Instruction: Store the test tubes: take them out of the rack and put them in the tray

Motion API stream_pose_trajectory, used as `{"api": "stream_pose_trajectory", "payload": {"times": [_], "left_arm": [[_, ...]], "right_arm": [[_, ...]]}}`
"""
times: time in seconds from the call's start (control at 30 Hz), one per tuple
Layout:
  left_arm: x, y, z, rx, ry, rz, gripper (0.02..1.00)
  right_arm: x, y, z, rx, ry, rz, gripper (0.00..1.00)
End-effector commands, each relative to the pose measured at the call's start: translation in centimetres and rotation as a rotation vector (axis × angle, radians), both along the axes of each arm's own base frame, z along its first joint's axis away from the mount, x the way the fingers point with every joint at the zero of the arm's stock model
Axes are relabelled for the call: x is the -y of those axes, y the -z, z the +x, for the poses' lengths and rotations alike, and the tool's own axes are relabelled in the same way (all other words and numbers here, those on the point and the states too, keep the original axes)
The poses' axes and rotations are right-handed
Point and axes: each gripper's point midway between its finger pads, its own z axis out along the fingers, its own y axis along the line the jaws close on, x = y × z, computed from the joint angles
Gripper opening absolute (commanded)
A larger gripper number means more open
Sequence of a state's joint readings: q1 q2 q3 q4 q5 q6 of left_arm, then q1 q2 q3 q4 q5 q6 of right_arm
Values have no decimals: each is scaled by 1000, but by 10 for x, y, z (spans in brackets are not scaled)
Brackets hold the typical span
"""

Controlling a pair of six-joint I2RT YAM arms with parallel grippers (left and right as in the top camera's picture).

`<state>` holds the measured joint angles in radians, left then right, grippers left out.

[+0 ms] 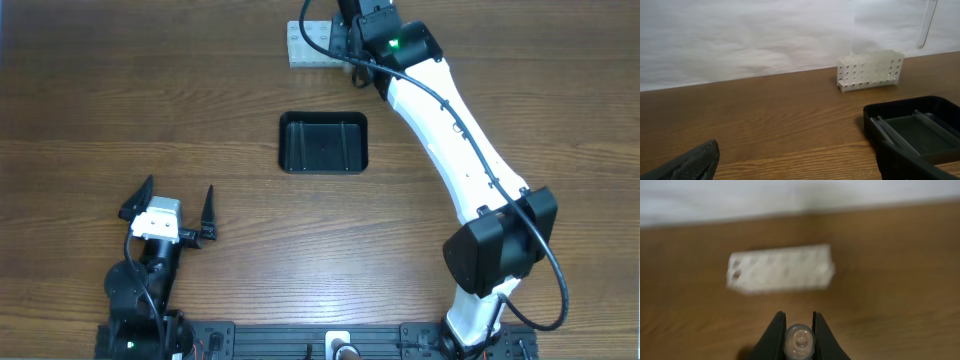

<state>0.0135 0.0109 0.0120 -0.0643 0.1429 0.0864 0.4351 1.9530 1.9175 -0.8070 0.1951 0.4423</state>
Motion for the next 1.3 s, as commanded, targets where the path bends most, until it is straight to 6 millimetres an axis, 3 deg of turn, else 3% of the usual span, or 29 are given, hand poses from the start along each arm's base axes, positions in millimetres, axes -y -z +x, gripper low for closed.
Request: {"api": "stream_pose_trajectory", "payload": {"times": [0.03, 0.33, 0.47, 0.93, 1.3], "left_arm": [[0, 2, 0, 1, 5, 7, 1000], [0, 2, 0, 1, 5, 7, 998], [0, 2, 0, 1, 5, 7, 1000], [0, 2, 0, 1, 5, 7, 1000], [0, 2, 0, 1, 5, 7, 1000]], "right_arm": [[-29, 41, -16, -161, -75, 88, 38], [-45, 124, -39, -398, -116, 39, 14], [-51, 150, -44, -449, -127, 20, 14], [-41, 171, -59, -515, -110, -37, 23], [-38, 187, -64, -529, -109, -44, 126]]}}
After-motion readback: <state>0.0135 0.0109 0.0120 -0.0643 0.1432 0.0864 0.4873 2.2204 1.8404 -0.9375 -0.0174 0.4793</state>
